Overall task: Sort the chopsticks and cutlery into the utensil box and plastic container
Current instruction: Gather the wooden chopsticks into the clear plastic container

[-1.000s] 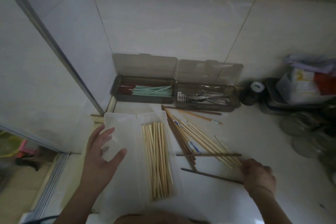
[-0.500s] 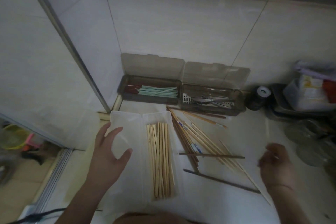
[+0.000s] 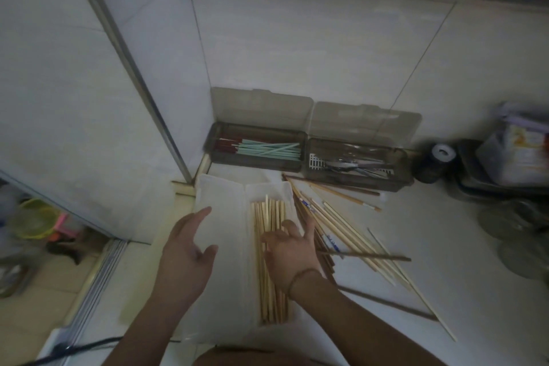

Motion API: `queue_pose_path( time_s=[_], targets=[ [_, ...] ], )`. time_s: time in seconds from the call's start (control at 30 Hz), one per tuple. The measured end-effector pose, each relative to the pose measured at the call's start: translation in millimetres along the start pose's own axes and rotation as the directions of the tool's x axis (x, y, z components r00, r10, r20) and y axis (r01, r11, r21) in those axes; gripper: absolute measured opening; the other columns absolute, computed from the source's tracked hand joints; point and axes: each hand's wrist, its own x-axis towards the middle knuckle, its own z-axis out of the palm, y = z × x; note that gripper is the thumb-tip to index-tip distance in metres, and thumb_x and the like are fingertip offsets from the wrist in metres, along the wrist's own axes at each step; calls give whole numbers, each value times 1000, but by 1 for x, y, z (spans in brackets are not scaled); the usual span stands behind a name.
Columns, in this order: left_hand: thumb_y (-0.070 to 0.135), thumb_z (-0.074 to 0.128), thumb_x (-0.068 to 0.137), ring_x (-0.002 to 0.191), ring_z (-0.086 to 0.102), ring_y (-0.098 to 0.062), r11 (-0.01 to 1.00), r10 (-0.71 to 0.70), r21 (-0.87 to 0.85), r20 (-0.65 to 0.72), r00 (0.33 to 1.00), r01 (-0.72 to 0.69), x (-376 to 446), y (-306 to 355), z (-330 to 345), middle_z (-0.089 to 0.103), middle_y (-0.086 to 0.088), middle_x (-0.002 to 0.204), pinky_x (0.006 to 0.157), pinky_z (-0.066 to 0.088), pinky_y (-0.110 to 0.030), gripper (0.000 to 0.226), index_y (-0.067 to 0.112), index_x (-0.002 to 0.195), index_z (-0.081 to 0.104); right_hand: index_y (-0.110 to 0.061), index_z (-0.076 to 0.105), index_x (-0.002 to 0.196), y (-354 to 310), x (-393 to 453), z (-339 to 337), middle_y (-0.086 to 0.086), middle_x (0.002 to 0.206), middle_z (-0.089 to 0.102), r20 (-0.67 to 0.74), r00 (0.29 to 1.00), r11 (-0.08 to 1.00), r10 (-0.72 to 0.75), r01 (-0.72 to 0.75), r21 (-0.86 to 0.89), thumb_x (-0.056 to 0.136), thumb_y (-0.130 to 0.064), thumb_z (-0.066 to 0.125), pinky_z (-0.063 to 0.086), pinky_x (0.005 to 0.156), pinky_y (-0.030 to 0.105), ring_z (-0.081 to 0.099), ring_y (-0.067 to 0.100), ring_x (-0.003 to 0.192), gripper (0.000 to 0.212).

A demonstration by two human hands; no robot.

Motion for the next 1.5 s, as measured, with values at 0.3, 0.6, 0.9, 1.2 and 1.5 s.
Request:
queue_pose_path(
  time_s=[0.3,0.6,0.9,1.2,1.5],
  targets=[
    [8,75,79,49,54,-5,996,49,79,29,998,-52,6,1,-2,49,3,134,71,53,-28,63,32,134,53,-24,66,105,56,-24,10,-6,111,63,-456,889,946,43,111,304,85,-33,52,32,109,47,48,28,122,26],
    [7,75,78,44,52,-5,994,70,86,26,997,-72,6,-2,1,49,-1,132,70,50,-25,63,30,133,54,-17,76,89,206,-140,74,14,103,67,-227,500,548,836,-739,391,74,-21,78,45,81,43,52,41,100,16],
    [1,76,74,55,58,-4,994,88,68,25,996,-89,11,2,1,48,4,122,75,46,-27,63,27,129,58,-16,72,69,215,-147,79,8,80,66,-213,684,714,698,-688,131,73,-24,77,43,64,36,58,36,79,11],
    [1,75,75,55,58,-4,991,105,75,28,994,-107,11,0,1,50,0,124,73,46,-27,63,27,129,58,-18,68,65,234,-153,73,4,74,66,-232,688,710,687,-704,15,77,-27,67,35,60,31,57,34,75,15],
    [4,75,76,43,53,-7,994,67,84,17,998,-68,10,1,2,50,-1,128,72,46,-27,64,28,131,56,-15,60,97,259,-153,18,19,87,59,-182,430,467,884,-799,380,94,-18,49,43,71,36,56,35,80,13]
  ],
)
